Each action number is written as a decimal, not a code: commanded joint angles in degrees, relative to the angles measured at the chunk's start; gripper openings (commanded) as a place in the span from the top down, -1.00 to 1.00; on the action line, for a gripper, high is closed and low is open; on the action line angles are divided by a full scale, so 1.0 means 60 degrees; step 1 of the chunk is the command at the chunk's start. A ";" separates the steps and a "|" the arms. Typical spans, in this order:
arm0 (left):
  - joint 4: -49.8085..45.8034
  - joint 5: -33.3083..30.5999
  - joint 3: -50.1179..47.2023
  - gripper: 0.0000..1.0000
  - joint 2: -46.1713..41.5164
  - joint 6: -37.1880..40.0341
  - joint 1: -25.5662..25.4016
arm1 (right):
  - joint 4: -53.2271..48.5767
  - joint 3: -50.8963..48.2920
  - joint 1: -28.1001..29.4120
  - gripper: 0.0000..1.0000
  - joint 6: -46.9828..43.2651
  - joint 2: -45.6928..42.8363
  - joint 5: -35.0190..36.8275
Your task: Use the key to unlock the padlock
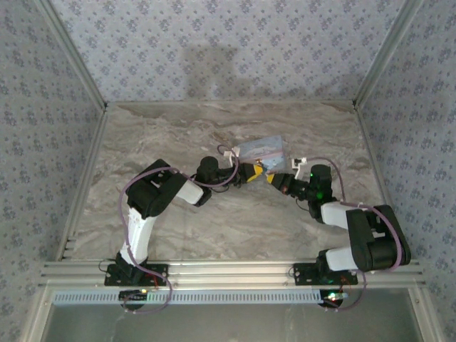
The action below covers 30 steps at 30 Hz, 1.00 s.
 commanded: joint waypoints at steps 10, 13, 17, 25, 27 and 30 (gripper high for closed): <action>0.0994 0.0287 -0.0051 1.00 0.0063 -0.0109 0.0041 | 0.0474 0.0238 0.0116 1.00 0.0258 0.0083 -0.0060; 0.0994 0.0272 -0.0051 1.00 0.0072 -0.0116 0.0053 | 0.0348 0.0137 0.0087 1.00 0.0208 -0.0095 -0.0045; 0.0994 0.0272 -0.0036 1.00 0.0079 -0.0131 0.0053 | 0.0153 -0.0047 0.0052 1.00 0.0139 -0.0402 -0.0045; 0.0996 0.0315 0.0007 1.00 0.0076 -0.0151 0.0053 | -0.0159 -0.0003 0.0021 1.00 -0.0006 -0.0601 -0.0058; 0.0995 0.0298 0.0008 1.00 0.0067 -0.0168 0.0065 | -0.0082 0.0044 0.0016 1.00 0.0050 -0.0561 -0.0075; 0.0994 0.0276 0.0007 1.00 0.0072 -0.0183 0.0053 | -0.0067 -0.0034 0.0020 1.00 0.0053 -0.0605 -0.0089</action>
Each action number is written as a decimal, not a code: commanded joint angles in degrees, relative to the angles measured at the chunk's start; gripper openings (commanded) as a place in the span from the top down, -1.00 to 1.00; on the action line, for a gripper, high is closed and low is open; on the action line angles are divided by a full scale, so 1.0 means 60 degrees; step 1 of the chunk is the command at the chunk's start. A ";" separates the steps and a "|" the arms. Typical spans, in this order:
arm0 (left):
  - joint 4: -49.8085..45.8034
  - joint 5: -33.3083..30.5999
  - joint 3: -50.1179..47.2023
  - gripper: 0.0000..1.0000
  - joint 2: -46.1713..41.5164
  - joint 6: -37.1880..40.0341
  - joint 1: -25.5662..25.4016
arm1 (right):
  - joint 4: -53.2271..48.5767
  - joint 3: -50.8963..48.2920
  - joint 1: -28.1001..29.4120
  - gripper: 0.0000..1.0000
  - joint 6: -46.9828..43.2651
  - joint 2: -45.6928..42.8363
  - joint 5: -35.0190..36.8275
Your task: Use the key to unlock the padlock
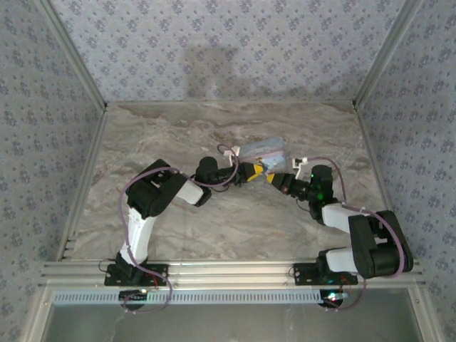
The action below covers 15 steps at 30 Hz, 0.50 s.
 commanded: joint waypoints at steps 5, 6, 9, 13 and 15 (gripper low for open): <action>0.0645 0.0176 0.0019 1.00 0.0076 -0.0068 0.0057 | -0.0059 -0.0202 -0.0051 1.00 -0.0189 -0.0413 -0.0074; 0.0642 0.0180 0.0040 1.00 0.0076 -0.0066 0.0050 | -0.0086 -0.0207 -0.0054 1.00 -0.0206 -0.0445 -0.0061; 0.0649 0.0174 0.0054 1.00 0.0087 -0.0070 0.0064 | -0.0117 -0.0181 -0.0074 1.00 -0.0191 -0.0473 -0.0067; 0.0648 0.0192 0.0070 1.00 0.0062 -0.0084 0.0065 | -0.0087 -0.0181 -0.0119 1.00 -0.0162 -0.0484 -0.0117; 0.0643 0.0192 0.0067 1.00 0.0046 -0.0084 0.0065 | -0.0219 -0.0114 -0.0133 1.00 -0.0194 -0.0470 -0.0074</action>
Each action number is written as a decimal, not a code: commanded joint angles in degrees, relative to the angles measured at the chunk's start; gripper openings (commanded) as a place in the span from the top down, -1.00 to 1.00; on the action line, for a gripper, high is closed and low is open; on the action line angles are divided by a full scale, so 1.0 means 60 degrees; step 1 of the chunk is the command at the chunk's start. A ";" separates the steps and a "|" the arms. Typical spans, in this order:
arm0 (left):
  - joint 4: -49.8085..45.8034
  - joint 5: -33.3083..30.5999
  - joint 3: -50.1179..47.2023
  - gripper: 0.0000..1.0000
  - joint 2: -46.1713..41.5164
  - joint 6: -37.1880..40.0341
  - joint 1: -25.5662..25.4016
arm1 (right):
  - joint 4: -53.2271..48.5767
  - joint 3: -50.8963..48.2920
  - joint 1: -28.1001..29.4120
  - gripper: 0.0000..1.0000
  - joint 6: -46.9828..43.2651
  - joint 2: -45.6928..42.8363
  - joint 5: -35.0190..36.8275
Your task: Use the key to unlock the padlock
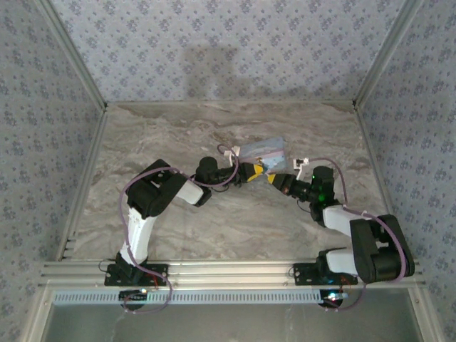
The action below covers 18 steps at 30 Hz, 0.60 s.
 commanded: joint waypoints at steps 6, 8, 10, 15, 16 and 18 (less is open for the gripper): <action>0.0641 0.0243 0.0099 1.00 0.0030 -0.0032 0.0021 | 0.0008 0.0308 -0.0019 1.00 -0.0088 0.0108 -0.0055; 0.0643 0.0244 0.0125 1.00 0.0074 -0.0052 0.0002 | 0.0091 0.0372 0.0022 1.00 -0.0055 0.0208 -0.0092; 0.0643 0.0258 0.0114 1.00 0.0083 -0.0044 -0.0024 | 0.0112 0.0425 0.0071 1.00 -0.0052 0.0263 -0.0092; 0.0649 0.0344 0.0149 1.00 0.0118 -0.0030 -0.0041 | 0.0024 0.0574 0.0178 1.00 -0.0147 0.0453 -0.0121; 0.0641 0.0361 0.0172 1.00 0.0120 -0.0055 -0.0040 | 0.0064 0.0587 0.0173 1.00 -0.0115 0.0514 -0.0130; 0.0645 0.0488 0.0227 1.00 0.0106 -0.0019 -0.0055 | 0.0167 0.0609 0.0138 1.00 -0.0007 0.0585 -0.0090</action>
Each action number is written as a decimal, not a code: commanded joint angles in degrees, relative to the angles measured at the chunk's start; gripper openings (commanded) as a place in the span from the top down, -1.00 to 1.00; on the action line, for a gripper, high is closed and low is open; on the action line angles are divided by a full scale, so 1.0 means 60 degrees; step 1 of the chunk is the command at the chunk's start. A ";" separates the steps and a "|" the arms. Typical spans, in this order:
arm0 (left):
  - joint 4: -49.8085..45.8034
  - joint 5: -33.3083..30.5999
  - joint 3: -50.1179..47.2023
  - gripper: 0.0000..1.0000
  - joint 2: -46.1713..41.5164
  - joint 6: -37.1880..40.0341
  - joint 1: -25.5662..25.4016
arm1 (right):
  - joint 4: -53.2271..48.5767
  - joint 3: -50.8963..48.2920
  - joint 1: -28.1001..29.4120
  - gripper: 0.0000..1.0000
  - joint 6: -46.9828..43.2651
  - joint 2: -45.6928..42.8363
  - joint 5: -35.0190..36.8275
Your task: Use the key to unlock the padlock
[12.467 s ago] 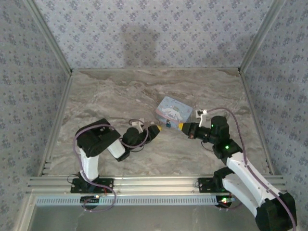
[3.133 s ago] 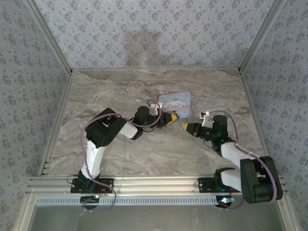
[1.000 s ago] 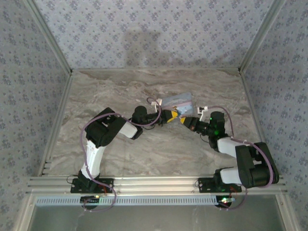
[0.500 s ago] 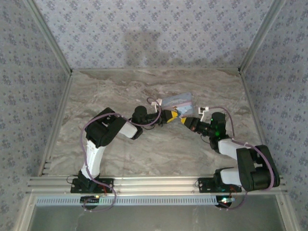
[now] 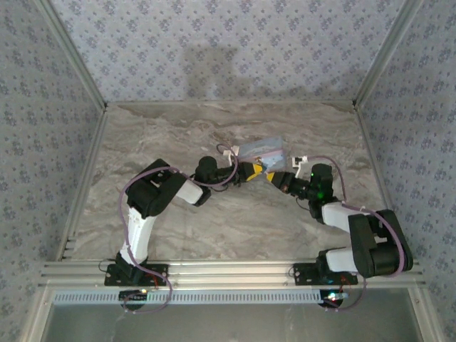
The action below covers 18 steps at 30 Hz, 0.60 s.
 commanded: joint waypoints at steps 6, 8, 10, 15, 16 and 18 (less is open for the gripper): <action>0.0652 0.0621 0.0216 1.00 0.0061 0.0080 -0.0122 | 0.0640 0.0584 -0.0147 1.00 0.0789 0.0540 -0.0253; 0.0652 0.0656 0.0188 1.00 0.0026 0.0123 -0.0136 | 0.0662 0.0710 -0.0148 1.00 0.0985 0.0580 -0.0317; 0.0659 0.0679 0.0173 1.00 0.0001 0.0180 -0.0145 | 0.0472 0.0811 -0.0153 1.00 0.1125 0.0571 -0.0333; 0.0653 0.0745 0.0245 1.00 -0.0016 0.0204 -0.0166 | 0.0138 0.0922 -0.0289 1.00 0.1272 0.0576 -0.0375; 0.0655 0.0746 0.0261 1.00 -0.0016 0.0204 -0.0174 | -0.0033 0.0966 -0.0323 1.00 0.1259 0.0574 -0.0387; 0.0661 0.0799 0.0290 1.00 -0.0019 0.0205 -0.0173 | -0.0211 0.0988 -0.0361 1.00 0.1187 0.0519 -0.0325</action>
